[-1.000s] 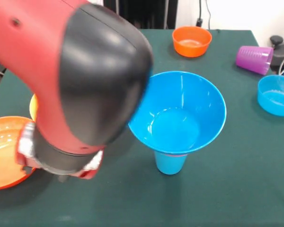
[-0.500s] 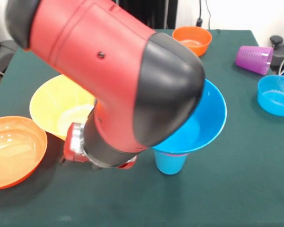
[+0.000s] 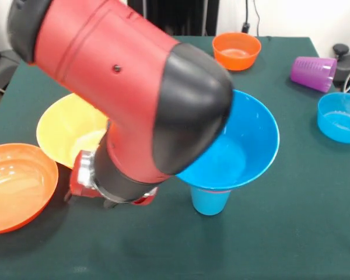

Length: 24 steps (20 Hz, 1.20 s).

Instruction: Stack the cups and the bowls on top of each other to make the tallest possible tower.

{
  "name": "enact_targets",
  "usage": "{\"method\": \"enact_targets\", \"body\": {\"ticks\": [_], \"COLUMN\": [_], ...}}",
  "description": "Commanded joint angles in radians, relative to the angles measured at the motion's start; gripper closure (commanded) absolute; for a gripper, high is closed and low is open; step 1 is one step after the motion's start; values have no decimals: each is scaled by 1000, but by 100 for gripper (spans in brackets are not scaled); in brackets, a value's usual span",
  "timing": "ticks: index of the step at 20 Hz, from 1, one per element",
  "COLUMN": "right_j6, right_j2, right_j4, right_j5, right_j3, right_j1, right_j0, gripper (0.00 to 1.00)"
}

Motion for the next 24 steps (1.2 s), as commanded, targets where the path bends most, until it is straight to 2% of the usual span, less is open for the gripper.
{"method": "enact_targets", "body": {"ticks": [1,7,11,15,18,20,21,22,24], "right_j6": [-112,-130,-177,-178,-130,-82,-74,-53,-43], "right_j2": [159,225,353,430,423,346,339,272,210], "right_j4": [-118,-180,-277,-343,-345,-298,-292,-243,-188], "right_j5": [-44,-53,-98,-118,-125,-112,-114,-110,-122], "right_j3": [-35,-29,64,76,6,-99,-112,-167,-211], "right_j1": [-8,-29,-63,-58,-7,41,51,71,91], "right_j0": [-38,-42,0,1,-34,-92,-102,-136,-172], "gripper": [0,0,0,0,0,0,0,0,0]}}
